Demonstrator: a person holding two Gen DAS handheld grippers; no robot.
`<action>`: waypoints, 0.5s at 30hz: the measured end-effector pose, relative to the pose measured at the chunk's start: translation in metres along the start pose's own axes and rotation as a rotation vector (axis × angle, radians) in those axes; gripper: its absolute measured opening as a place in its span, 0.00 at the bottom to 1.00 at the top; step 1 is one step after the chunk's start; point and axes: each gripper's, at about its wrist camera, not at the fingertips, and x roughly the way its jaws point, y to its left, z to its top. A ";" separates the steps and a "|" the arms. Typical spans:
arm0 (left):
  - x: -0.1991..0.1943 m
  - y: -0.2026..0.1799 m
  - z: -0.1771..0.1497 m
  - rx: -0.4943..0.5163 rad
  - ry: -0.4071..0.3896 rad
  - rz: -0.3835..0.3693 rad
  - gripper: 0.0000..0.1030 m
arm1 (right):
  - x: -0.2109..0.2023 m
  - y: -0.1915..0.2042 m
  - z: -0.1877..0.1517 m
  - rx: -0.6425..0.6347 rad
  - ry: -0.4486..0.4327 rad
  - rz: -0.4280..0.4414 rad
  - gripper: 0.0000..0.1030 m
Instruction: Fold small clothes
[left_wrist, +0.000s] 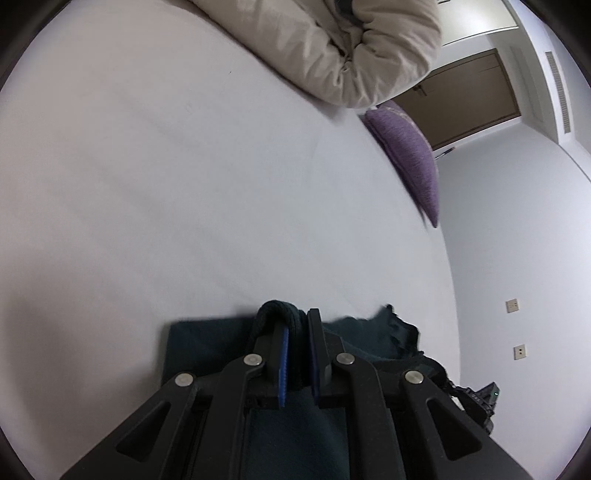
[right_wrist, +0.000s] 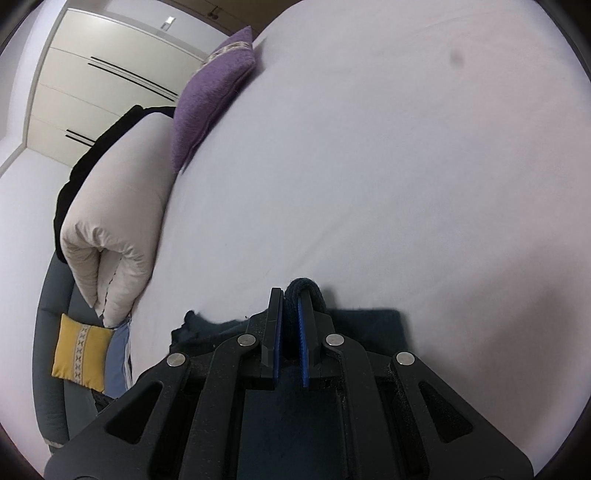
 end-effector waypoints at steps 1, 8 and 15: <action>0.005 0.000 0.003 -0.002 0.003 0.002 0.13 | 0.003 -0.001 0.002 0.007 -0.003 0.004 0.07; 0.000 -0.005 0.011 -0.024 -0.036 -0.041 0.66 | 0.004 -0.005 0.008 0.015 -0.057 -0.009 0.33; -0.036 -0.003 -0.005 0.023 -0.057 -0.009 0.71 | -0.030 -0.001 -0.001 -0.020 -0.144 -0.038 0.58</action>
